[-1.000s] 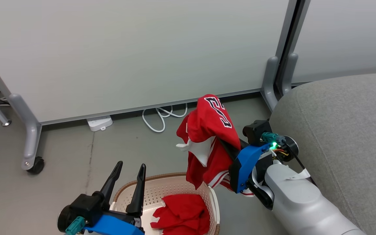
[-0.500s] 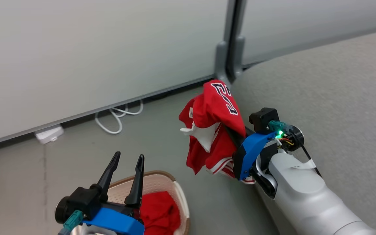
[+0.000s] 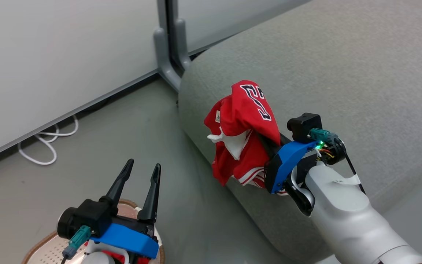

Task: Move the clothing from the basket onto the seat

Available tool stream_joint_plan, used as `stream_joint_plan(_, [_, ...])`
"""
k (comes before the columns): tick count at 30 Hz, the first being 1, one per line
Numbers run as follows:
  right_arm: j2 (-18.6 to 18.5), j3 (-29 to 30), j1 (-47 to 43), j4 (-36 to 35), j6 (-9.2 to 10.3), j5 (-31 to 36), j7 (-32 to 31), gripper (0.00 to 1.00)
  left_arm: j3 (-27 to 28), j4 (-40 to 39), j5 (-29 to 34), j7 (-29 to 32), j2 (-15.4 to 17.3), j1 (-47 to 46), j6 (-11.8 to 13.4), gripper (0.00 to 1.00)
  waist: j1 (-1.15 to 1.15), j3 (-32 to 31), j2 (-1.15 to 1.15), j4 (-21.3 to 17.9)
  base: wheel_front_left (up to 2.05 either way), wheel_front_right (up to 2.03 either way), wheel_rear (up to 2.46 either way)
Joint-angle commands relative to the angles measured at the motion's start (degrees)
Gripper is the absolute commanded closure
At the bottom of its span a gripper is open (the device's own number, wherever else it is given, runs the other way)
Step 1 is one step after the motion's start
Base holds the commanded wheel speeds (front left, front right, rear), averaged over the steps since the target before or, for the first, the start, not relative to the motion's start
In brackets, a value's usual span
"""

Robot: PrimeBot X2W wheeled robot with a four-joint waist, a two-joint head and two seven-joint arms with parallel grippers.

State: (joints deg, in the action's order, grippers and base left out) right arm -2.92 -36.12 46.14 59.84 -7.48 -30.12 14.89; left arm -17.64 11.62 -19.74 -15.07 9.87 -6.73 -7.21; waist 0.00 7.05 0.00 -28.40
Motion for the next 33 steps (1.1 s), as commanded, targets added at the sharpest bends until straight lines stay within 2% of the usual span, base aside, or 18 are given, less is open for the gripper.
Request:
stream_joint_plan(1, [0.0,0.4,-0.4,-0.3,-0.03,0.4,0.4,1.0,-0.2,0.1,-0.2,-0.2,0.4,-0.8,-0.4,0.0,0.0,1.2,0.0,-2.3,0.0,0.0,0.0])
stream_joint_plan(12, [0.0,4.7,-1.5,-1.3,-0.03,2.5,0.4,1.0,-1.9,0.9,-0.1,-0.2,1.2,-2.3,-0.4,0.0,0.0,2.3,0.0,-2.7,0.0,0.0,0.0])
stream_joint_plan(15, [0.0,6.3,1.8,-1.2,-0.03,2.0,0.4,1.0,-1.6,0.6,0.4,-0.2,1.4,-2.6,-0.4,0.0,0.0,3.2,0.0,-2.8,0.0,0.0,0.0])
stream_joint_plan(18, [-0.8,10.5,6.9,0.8,-0.03,3.6,0.4,1.0,-2.6,0.0,1.1,-0.2,1.6,-3.9,-0.4,0.0,0.0,5.3,0.0,-1.0,0.0,0.0,0.0])
stream_joint_plan(21, [-4.2,15.5,12.6,2.4,-0.02,5.0,0.4,1.0,-3.6,-0.4,1.7,-0.2,2.2,-5.8,-0.4,0.0,0.0,8.3,0.0,1.6,0.0,0.0,0.0])
stream_joint_plan(26, [-12.6,23.9,21.7,5.3,-0.02,7.5,0.4,1.0,-4.7,-2.2,2.3,-0.2,2.9,-9.5,-0.4,0.0,0.0,14.9,0.0,6.2,0.0,0.0,0.0])
stream_joint_plan(30, [-19.7,30.0,25.2,6.8,-0.02,10.1,0.4,1.0,-6.5,-4.1,3.1,-0.2,3.6,-12.9,-0.4,0.0,0.0,20.8,0.0,10.4,0.0,0.0,0.0])
stream_joint_plan(33, [-22.7,34.6,26.2,6.5,-0.03,11.0,0.4,1.0,-7.5,-5.6,3.6,-0.2,4.1,-15.4,-0.4,0.0,0.0,25.6,0.0,12.9,0.0,0.0,0.0])
